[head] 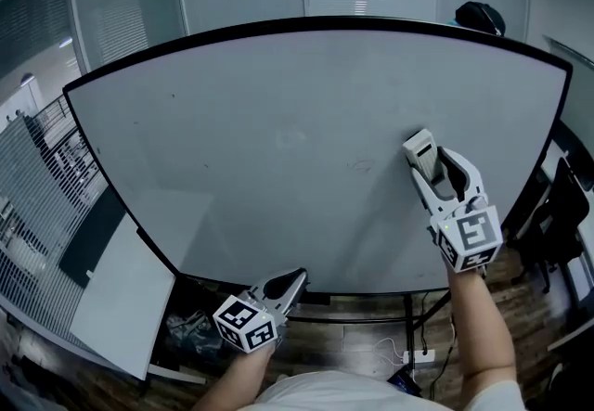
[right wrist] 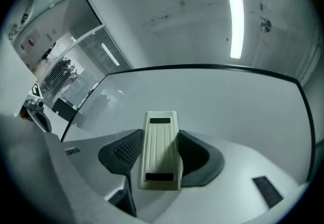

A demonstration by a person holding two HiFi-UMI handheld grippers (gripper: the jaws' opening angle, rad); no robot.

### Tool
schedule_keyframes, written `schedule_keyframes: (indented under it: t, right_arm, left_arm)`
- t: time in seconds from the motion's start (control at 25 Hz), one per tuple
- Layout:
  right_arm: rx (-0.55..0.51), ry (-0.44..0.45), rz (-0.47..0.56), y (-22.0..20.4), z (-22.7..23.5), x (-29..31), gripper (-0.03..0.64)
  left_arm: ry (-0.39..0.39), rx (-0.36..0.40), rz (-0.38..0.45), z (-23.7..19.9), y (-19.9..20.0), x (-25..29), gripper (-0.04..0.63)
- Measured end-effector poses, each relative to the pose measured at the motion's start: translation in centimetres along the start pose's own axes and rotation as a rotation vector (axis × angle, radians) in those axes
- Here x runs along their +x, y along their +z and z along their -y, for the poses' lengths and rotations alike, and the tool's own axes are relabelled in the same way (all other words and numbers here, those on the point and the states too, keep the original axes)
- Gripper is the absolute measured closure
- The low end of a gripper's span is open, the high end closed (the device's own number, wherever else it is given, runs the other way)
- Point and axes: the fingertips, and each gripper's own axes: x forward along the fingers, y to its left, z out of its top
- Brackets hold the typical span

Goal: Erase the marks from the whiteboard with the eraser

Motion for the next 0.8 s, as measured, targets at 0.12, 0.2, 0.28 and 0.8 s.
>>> schedule_keyframes:
  t: [0.12, 0.2, 0.28, 0.8]
  right_arm:
    - [-0.085, -0.024, -0.002, 1.2, 0.0, 0.9, 0.379]
    - [-0.125, -0.04, 0.0, 2.1, 0.2, 1.3, 0.379]
    - [-0.144, -0.064, 0.013, 3.4, 1.1, 1.6, 0.38]
    - [-0.233, -0.26, 0.108, 12.9, 9.6, 2.5, 0.38]
  left_arm:
    - [-0.019, 0.009, 0.0, -0.9, 0.5, 0.0, 0.589]
    - [-0.031, 0.013, -0.003, -1.5, 0.7, -0.1, 0.589]
    - [-0.04, 0.02, -0.007, -2.1, 0.9, -0.3, 0.589]
    - [-0.04, 0.022, -0.037, -5.4, 0.7, -1.7, 0.589]
